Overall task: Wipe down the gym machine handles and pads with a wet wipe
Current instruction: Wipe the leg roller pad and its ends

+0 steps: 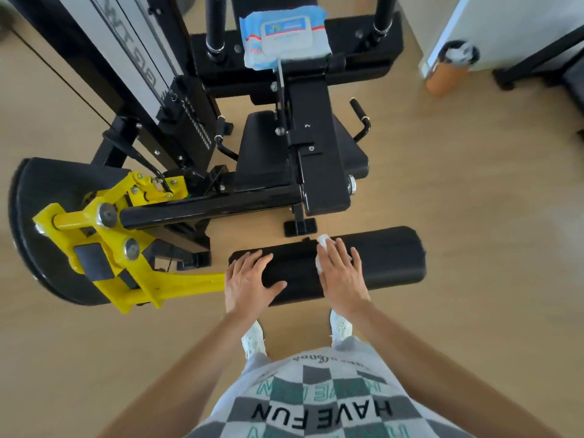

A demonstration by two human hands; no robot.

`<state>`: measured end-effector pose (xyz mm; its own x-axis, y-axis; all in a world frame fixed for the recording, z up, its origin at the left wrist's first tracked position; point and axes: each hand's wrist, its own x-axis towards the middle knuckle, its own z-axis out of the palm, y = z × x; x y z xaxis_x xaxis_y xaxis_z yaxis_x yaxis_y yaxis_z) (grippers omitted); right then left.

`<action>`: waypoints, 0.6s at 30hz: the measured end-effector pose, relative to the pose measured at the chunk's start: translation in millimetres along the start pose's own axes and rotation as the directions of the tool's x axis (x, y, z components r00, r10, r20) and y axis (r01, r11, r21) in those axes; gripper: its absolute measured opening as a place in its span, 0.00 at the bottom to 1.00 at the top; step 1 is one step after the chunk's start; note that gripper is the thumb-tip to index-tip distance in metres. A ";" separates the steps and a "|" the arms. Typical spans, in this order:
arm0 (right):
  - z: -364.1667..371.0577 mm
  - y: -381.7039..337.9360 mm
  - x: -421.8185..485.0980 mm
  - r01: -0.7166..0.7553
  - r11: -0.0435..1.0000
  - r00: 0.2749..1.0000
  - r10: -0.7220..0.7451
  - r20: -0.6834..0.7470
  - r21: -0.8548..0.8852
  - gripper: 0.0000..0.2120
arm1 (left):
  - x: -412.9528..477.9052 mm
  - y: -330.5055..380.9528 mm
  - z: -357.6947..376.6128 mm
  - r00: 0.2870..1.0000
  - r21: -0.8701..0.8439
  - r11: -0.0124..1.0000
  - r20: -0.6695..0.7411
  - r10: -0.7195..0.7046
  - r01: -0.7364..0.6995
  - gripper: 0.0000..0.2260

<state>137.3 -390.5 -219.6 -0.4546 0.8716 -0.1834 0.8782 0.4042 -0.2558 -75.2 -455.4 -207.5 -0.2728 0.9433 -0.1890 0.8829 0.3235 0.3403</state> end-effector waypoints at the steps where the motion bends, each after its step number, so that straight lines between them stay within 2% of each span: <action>1: 1.3 -0.9 -3.4 0.026 1.000 1.000 -0.026 0.009 -0.007 0.33 | -0.1 0.2 -0.7 1.000 0.012 1.000 -0.010 0.006 -0.006 0.31; 3: 0.7 8.7 -9.5 0.086 0.995 0.996 -0.085 0.019 -0.048 0.33 | 0.5 2.8 -2.6 1.000 0.020 1.000 -0.024 0.006 -0.005 0.30; 5: -3.4 29.3 -16.0 0.079 0.994 0.997 -0.078 0.012 -0.080 0.32 | 0.9 5.0 -2.6 0.999 0.020 1.000 -0.037 -0.003 0.003 0.30; 9: -10.7 83.1 -34.2 -0.169 0.985 0.984 0.166 -0.067 -0.045 0.32 | 3.2 6.8 -4.3 1.000 0.065 0.998 -0.026 -0.002 0.004 0.31; 12: -16.9 115.4 -44.1 -0.319 0.948 0.942 0.317 -0.107 -0.005 0.29 | 11.0 12.3 -9.2 1.000 0.120 0.993 0.024 -0.014 0.011 0.30; 15: -19.7 130.1 -40.3 -0.476 0.878 0.873 0.478 -0.100 0.040 0.27 | 21.1 21.7 -10.7 0.996 0.095 0.995 0.085 -0.009 0.001 0.31; 17: -20.0 129.4 -33.4 -0.512 0.856 0.852 0.517 -0.082 0.074 0.25 | 25.3 27.2 -10.2 0.991 0.067 0.997 0.132 -0.038 0.029 0.33; 18: -19.2 126.3 -30.6 -0.487 0.870 0.866 0.493 -0.081 0.079 0.24 | 25.9 29.0 -10.2 0.988 0.062 0.997 0.145 -0.050 0.041 0.33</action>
<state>264.9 -360.8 -228.1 0.0508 0.9769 -0.2077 0.9735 -0.0948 -0.2080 -60.5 -420.8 -193.1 -0.2581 0.9055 -0.3369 0.8931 0.3566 0.2742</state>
